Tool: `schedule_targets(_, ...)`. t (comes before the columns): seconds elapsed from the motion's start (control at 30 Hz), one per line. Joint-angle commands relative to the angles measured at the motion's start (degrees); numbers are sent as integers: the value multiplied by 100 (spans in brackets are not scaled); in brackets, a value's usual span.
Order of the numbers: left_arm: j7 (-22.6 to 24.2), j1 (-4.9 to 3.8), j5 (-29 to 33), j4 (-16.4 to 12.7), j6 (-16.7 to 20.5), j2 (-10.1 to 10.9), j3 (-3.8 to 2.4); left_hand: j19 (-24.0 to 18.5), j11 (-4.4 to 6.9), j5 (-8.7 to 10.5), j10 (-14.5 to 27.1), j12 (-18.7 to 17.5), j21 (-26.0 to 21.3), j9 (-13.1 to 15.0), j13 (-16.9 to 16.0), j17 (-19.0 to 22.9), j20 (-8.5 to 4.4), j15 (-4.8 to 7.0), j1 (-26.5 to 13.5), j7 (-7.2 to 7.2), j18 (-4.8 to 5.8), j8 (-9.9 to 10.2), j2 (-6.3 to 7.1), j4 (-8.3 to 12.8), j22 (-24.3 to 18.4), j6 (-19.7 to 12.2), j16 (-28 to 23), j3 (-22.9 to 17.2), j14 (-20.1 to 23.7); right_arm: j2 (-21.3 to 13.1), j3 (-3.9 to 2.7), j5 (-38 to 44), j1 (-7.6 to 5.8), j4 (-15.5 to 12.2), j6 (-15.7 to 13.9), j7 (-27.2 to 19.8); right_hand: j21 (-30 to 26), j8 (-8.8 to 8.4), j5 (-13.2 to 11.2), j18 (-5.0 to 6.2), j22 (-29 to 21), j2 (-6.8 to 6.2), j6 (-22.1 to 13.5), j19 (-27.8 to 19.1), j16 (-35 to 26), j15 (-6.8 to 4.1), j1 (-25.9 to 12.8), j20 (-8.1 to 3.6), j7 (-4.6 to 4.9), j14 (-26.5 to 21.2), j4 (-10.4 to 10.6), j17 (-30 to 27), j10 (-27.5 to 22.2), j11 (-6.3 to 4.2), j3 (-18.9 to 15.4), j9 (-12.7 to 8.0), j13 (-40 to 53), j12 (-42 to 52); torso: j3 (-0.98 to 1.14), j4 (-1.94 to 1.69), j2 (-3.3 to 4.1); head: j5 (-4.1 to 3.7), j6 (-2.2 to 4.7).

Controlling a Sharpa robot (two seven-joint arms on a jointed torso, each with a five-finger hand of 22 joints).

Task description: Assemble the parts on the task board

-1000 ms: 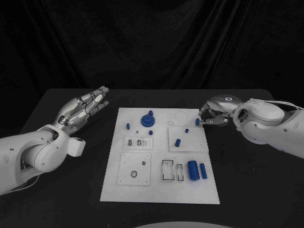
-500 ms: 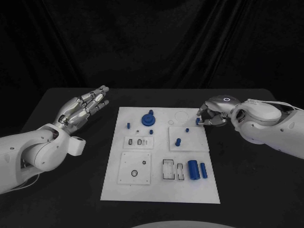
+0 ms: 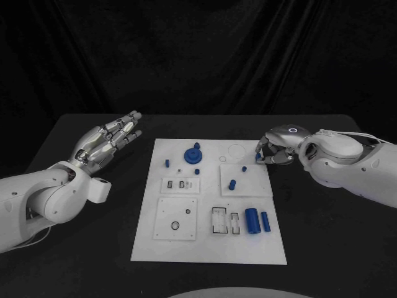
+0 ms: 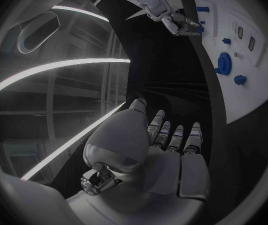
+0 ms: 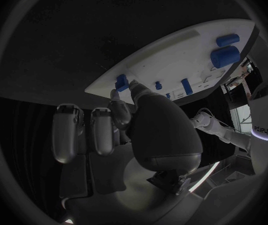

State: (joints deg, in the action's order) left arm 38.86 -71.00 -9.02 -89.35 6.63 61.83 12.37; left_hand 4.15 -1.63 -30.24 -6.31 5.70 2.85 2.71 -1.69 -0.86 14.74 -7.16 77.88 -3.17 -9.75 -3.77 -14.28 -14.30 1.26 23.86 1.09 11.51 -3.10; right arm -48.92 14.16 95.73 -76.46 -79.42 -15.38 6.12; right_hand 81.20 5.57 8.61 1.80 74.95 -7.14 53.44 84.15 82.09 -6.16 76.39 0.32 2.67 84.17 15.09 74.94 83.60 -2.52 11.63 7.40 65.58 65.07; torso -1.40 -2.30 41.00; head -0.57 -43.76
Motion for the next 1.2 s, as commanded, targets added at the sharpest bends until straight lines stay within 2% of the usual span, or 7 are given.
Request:
schedule_targets(0.03,215,-15,4,-16,-72,-3,-6,-1,-57,-36,-2,17,21,3,1,1,27,4,49,-41,-66,-15,-7,2,4,4,3,-40,-11,7,-3,15,23,14,3,-18,-25,42,28,28,1230,-1,62,214,37,8,63,14,-7,364,-45,212,589,-18,9,23,2340,2380,0,2,0,-2,-7)
schedule_targets(0.53,200,-15,4,-19,-92,1,-6,-1,-57,-36,-2,17,21,3,1,1,27,4,49,-41,-66,-15,-7,2,4,4,3,-40,-11,74,-3,15,83,107,16,23,-45,176,16,31,1225,-10,175,209,39,8,218,13,-5,357,-172,209,585,-17,27,163,2337,2376,-2,0,-8,-4,0)
schedule_targets(0.73,195,-15,4,-15,-94,-1,-6,-1,-57,-36,-2,17,21,3,1,1,27,4,49,-41,-66,-15,-7,2,4,4,3,-40,-11,98,-3,15,96,134,-98,12,-68,290,45,35,1220,63,245,203,37,10,334,14,3,353,-269,203,591,-9,65,261,2348,2389,1,0,-7,4,-4)
schedule_targets(0.87,192,-15,4,-9,-97,-5,-6,-1,-57,-36,-2,17,21,3,1,1,27,4,49,-41,-66,-15,-7,2,4,4,3,-40,-11,106,-3,15,105,137,-218,-50,-52,419,297,31,1226,141,357,211,49,0,387,6,-2,355,-344,220,596,-10,94,361,2357,2400,0,-2,-8,12,-13)
schedule_targets(1.0,186,-15,4,-2,-101,-8,-6,-1,-74,-39,-6,24,20,4,0,1,31,6,55,-55,-65,-17,-8,3,3,8,1,-46,-10,85,-4,15,109,75,-402,-116,-44,575,709,29,1230,209,488,217,43,-14,411,-7,-11,351,-436,206,604,-15,125,490,2373,2417,0,0,-7,25,-22)
schedule_targets(1.1,182,-15,4,-2,-103,-2,-6,-1,-74,-39,-6,24,20,4,0,1,31,6,55,-55,-65,-17,-8,3,3,8,1,-46,-10,38,-4,15,106,-53,-545,-116,-39,604,843,27,1232,215,488,220,37,-11,406,-6,-7,349,-463,196,607,-15,134,527,2378,2423,-2,-5,-6,53,-31)
schedule_targets(1.2,176,-15,4,-6,-99,6,-6,-1,-74,-39,-6,24,20,4,0,1,31,6,55,-55,-65,-17,-8,3,3,8,1,-46,-10,-13,-5,15,68,-258,-689,-72,-29,627,991,24,1235,207,479,226,35,-3,387,-1,3,348,-478,191,611,-10,142,562,2385,2430,-1,-4,-5,120,-42)
